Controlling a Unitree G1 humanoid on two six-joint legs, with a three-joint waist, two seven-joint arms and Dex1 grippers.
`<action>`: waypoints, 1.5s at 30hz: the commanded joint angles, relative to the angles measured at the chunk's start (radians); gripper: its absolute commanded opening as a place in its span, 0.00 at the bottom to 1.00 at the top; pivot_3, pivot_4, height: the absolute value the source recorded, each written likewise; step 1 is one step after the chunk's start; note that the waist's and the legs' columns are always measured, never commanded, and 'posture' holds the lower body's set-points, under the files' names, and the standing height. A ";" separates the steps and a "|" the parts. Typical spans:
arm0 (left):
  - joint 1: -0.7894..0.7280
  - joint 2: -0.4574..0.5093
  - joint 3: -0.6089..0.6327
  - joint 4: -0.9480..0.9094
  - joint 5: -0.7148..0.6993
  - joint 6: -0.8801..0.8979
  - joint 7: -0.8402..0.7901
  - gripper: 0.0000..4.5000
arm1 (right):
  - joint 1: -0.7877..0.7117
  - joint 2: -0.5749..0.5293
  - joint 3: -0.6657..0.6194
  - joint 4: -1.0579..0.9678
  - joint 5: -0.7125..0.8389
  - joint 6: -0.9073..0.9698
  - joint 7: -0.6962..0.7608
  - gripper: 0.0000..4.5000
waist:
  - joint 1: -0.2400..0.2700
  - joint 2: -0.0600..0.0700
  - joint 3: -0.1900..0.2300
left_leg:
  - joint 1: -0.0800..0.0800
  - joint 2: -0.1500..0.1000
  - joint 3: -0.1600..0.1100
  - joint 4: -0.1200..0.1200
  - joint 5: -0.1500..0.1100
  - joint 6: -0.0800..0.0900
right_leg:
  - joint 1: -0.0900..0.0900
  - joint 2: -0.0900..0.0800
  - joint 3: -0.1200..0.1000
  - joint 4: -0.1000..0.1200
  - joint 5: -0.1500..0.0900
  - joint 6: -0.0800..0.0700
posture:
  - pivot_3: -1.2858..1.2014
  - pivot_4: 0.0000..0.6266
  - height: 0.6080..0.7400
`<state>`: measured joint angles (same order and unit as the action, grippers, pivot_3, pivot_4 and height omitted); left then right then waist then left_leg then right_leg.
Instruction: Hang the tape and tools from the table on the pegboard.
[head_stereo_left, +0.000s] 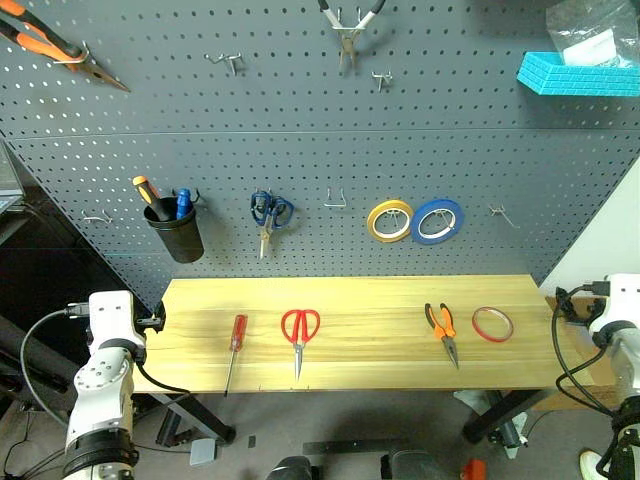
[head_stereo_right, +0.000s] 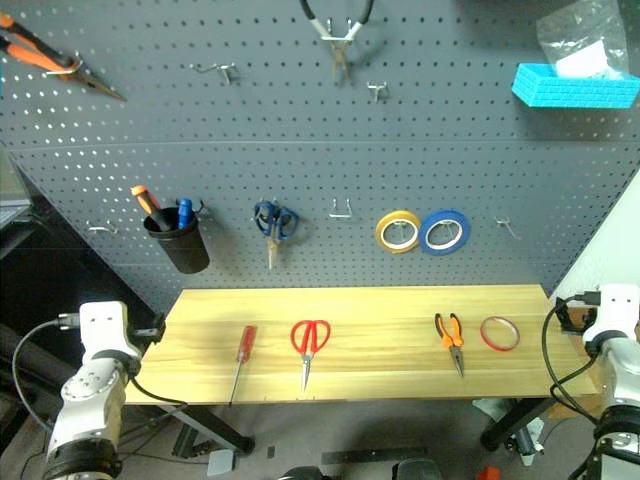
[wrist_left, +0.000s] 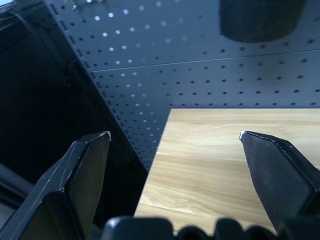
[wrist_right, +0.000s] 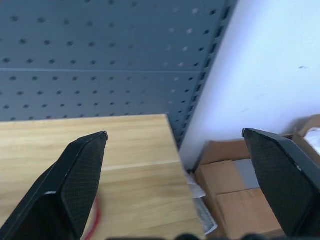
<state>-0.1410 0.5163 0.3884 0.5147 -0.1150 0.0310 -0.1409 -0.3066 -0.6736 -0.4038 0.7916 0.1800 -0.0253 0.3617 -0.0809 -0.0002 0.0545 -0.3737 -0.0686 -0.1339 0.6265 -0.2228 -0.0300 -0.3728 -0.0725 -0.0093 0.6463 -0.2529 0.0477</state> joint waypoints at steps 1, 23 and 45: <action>-0.015 0.033 0.013 -0.018 0.009 -0.018 0.012 0.99 | -0.036 -0.018 -0.007 -0.003 0.007 -0.033 0.001 1.00 | 0.000 0.000 0.000 | 0.000 0.000 0.000 0.000 0.000 0.000 | 0.000 0.000 0.000 0.000 0.000 0.000 | 0.48 0.00 1.00; 0.019 -0.068 -0.311 -0.540 0.065 0.275 -0.114 0.99 | 0.125 0.040 0.205 -0.434 0.013 0.322 0.190 1.00 | 0.009 -0.002 0.051 | -0.001 0.001 0.001 0.001 0.000 0.000 | 0.000 0.000 0.001 0.001 -0.002 -0.004 | 0.47 0.22 1.00; -0.252 -0.031 -0.680 -0.692 -0.045 0.368 -0.709 0.99 | -0.383 0.049 0.429 0.258 -0.194 0.370 0.281 1.00 | -0.004 -0.015 0.194 | -0.026 0.007 0.017 0.002 -0.001 0.002 | -0.026 0.003 0.003 0.001 0.005 -0.007 | 0.46 0.45 1.00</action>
<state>-0.3842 0.4867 -0.2831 -0.1678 -0.1569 0.4197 -0.8376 -0.6734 -0.6163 0.0247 1.0191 0.0024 0.3686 0.6295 -0.0852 -0.0149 0.2489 -0.4003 -0.0620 -0.1155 0.6288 -0.2240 -0.0272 -0.4002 -0.0695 -0.0047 0.6479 -0.2475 0.0407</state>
